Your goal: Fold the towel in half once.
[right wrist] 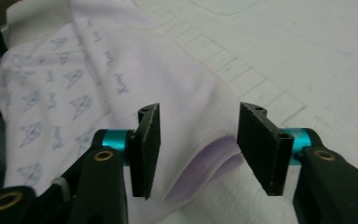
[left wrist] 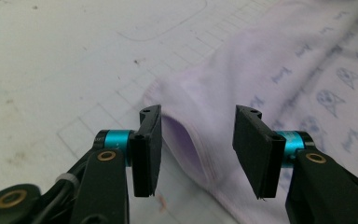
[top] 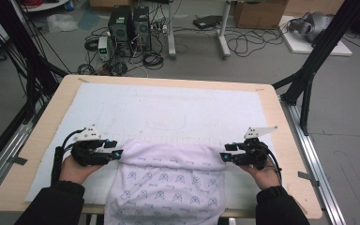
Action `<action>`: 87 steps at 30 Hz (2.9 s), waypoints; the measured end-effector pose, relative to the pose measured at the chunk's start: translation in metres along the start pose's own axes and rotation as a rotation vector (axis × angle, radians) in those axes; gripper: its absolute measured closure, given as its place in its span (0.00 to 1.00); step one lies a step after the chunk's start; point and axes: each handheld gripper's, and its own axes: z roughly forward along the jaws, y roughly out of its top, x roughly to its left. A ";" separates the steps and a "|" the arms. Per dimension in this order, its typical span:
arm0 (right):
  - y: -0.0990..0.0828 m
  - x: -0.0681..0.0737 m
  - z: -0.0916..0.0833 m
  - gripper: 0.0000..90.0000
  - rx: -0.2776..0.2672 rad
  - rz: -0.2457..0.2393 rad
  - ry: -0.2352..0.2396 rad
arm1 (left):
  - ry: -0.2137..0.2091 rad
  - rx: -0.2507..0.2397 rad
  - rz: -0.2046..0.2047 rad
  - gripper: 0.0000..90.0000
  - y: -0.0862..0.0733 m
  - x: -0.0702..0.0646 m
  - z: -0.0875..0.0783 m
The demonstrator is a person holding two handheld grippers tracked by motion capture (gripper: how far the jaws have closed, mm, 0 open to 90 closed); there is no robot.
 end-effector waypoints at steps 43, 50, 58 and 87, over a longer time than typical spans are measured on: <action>-0.003 0.064 0.001 0.90 0.016 -0.222 0.120 | -0.065 -0.087 0.059 0.90 -0.036 -0.037 -0.027; -0.013 0.074 -0.005 0.88 0.025 -0.244 0.120 | -0.085 -0.043 0.078 0.87 -0.049 -0.048 -0.032; -0.020 0.074 0.001 0.79 0.046 -0.246 0.083 | -0.087 -0.014 0.065 0.77 -0.050 -0.047 -0.021; -0.023 0.084 -0.004 0.83 0.098 -0.291 0.161 | -0.105 0.061 0.097 0.63 -0.039 -0.056 -0.011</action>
